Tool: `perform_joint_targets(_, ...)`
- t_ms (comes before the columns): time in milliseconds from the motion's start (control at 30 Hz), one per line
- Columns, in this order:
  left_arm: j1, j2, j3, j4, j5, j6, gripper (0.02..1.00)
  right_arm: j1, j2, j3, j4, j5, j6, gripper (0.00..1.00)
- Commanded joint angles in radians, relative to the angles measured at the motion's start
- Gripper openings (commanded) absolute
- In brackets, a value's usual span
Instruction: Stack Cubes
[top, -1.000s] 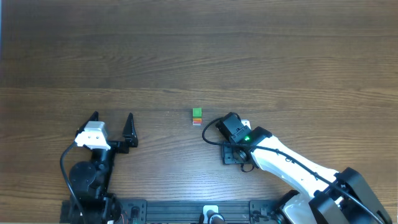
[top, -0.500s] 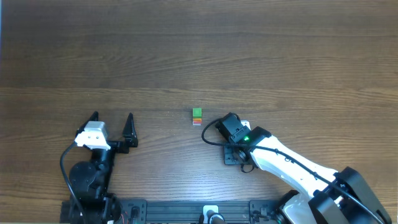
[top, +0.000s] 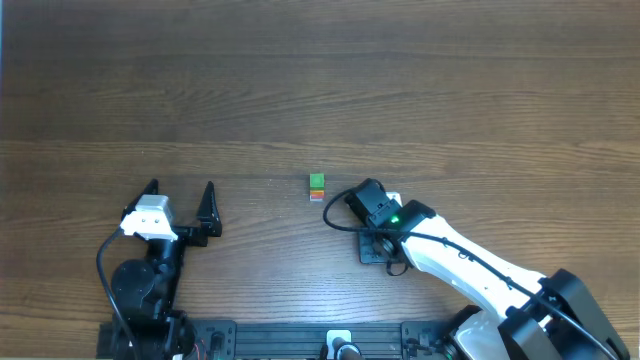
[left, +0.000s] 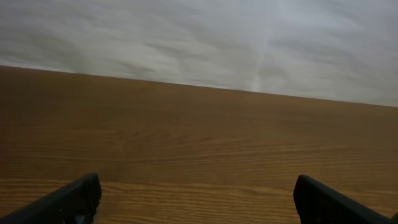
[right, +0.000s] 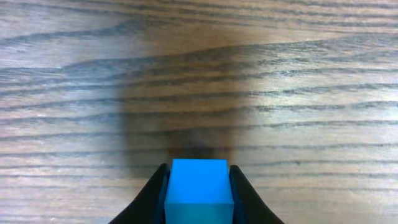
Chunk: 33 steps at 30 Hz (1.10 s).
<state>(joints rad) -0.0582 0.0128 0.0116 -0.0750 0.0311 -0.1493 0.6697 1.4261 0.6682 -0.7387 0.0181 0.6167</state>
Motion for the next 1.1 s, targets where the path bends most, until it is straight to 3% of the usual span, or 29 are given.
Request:
perform_joint_targets(33, 0.006, -0.006, -0.006, -0.001, 0.013, 0.015, 1.0, 0.025, 0.008, 0.103, -0.058, 0.009, -0.003, 0.165)
perform_joint_targets(367, 0.006, -0.006, -0.006, -0.001, 0.013, 0.015, 1.0, 0.029, 0.093, 0.502, -0.335, 0.062, 0.019, 0.034)
perform_joint_targets(700, 0.006, -0.006, -0.006, -0.001, 0.013, 0.015, 1.0, 0.076, 0.401, 0.938, -0.482, 0.084, 0.085, 0.012)
perform_joint_targets(1100, 0.006, -0.006, -0.006, -0.001, 0.013, 0.015, 1.0, 0.103, 0.472, 1.009, -0.53, 0.084, 0.153, 0.012)
